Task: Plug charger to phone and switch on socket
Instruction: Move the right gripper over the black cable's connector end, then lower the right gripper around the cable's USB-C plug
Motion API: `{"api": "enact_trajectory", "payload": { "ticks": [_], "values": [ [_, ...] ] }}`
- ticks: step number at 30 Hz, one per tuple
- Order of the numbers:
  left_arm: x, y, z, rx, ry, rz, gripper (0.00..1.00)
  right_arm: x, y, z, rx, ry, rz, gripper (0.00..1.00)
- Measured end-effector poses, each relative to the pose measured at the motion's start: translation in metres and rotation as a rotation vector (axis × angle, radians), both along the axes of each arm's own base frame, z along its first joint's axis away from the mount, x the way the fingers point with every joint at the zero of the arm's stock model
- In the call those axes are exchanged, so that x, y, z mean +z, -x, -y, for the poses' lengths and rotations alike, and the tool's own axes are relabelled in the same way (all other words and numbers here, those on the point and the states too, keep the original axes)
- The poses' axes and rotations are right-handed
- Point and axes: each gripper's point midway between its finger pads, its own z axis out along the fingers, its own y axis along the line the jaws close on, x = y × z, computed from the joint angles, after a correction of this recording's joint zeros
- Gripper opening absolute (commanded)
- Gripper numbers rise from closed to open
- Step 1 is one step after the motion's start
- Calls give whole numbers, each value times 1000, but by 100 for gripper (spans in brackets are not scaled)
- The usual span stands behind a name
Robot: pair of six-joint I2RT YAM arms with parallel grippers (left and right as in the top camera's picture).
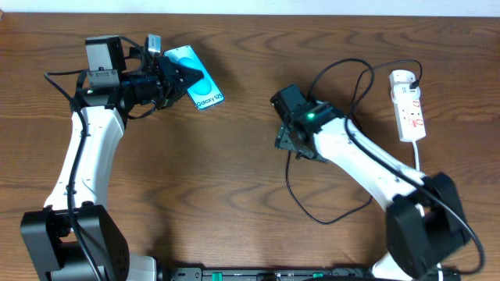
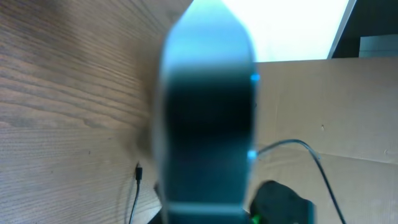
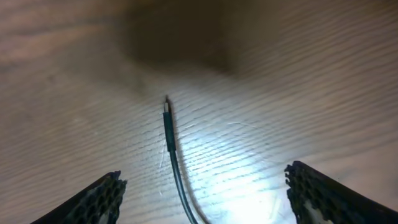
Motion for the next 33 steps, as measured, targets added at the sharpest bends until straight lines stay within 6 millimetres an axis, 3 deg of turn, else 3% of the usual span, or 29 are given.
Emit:
{"api": "enact_trajectory", "payload": {
  "ticks": [6, 33],
  "values": [
    [-1, 1, 0, -5, -6, 1, 7, -24, 6, -10, 13, -30, -77, 82],
    [-5, 5, 0, -18, -16, -4, 7, -28, -2, -15, 22, -45, -56, 78]
  ]
}}
